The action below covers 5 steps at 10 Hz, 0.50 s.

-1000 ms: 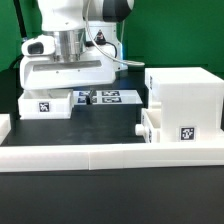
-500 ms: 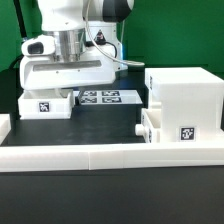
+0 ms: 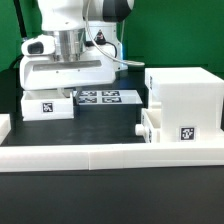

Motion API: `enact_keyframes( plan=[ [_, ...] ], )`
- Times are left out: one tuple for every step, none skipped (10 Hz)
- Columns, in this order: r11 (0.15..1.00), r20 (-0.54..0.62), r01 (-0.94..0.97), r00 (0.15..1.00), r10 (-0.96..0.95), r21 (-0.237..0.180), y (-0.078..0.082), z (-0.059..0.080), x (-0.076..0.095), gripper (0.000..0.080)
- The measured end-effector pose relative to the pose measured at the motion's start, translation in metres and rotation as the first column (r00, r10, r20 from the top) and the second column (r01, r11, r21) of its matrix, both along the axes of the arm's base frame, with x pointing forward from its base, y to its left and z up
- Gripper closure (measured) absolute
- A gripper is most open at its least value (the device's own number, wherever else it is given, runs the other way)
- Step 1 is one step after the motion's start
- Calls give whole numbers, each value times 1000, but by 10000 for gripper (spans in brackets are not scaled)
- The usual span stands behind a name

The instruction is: Assemble drawer

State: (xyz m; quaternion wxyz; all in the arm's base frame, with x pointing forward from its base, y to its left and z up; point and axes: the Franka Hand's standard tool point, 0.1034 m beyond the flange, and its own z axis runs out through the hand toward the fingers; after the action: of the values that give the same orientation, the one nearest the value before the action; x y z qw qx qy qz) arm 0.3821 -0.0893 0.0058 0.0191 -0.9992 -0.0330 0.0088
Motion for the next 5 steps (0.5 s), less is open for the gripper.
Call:
enact_keyframes(
  plan=[
    [1000, -2, -8, 1000, 8, 1, 2, 1, 1, 757],
    [999, -14, -34, 999, 34, 8, 10, 8, 8, 757],
    [998, -18, -68, 998, 68, 13, 20, 19, 21, 757],
    [994, -35, -104, 994, 105, 22, 26, 25, 28, 757],
    [986, -74, -164, 983, 166, 40, 34, 37, 40, 757]
  ],
)
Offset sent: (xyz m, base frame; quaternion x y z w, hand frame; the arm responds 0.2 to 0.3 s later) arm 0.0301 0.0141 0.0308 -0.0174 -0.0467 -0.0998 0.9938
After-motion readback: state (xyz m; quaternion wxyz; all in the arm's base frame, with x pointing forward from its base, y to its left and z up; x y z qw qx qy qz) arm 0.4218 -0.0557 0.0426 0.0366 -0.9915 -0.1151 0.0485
